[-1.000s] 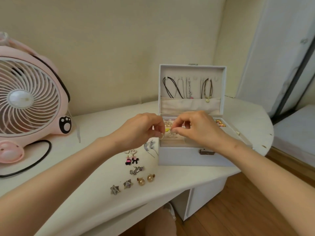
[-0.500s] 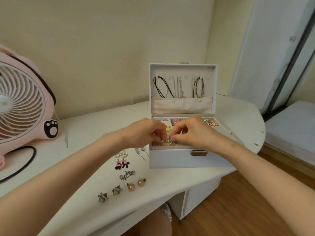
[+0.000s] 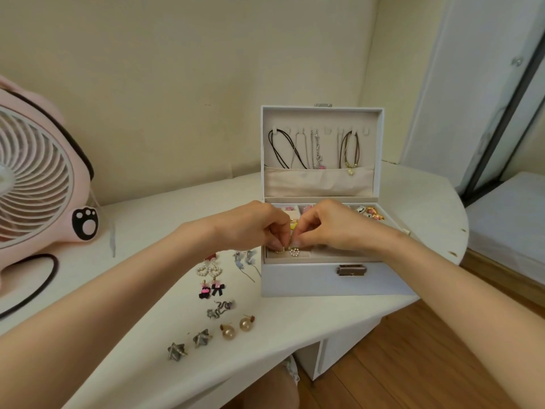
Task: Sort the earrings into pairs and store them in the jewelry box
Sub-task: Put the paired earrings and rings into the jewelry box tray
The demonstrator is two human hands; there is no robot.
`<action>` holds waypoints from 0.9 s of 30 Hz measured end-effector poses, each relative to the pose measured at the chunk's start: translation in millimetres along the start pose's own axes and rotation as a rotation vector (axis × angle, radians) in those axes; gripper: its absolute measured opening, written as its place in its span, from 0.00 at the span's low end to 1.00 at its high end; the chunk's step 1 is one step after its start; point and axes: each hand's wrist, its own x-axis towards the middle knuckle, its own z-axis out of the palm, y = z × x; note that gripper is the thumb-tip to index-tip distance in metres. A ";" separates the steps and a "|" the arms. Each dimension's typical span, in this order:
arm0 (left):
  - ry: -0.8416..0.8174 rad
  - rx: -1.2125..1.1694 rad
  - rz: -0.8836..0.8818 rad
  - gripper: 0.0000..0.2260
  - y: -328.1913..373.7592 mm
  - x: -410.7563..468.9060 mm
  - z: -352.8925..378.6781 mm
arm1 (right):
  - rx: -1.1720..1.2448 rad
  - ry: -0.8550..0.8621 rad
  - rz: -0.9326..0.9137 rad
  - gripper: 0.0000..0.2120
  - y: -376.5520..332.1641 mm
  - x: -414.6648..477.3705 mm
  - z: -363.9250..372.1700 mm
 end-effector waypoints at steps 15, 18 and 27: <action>0.075 0.287 0.046 0.06 7.9 -7.5 -0.1 | -0.035 0.113 -0.012 0.03 5.8 -4.3 8.6; 0.106 0.277 0.038 0.05 7.0 -7.9 0.6 | -0.029 0.109 -0.028 0.01 6.4 -6.1 7.5; 0.180 0.260 0.008 0.03 2.3 -9.4 3.5 | -0.002 0.211 -0.175 0.04 15.9 -11.2 14.7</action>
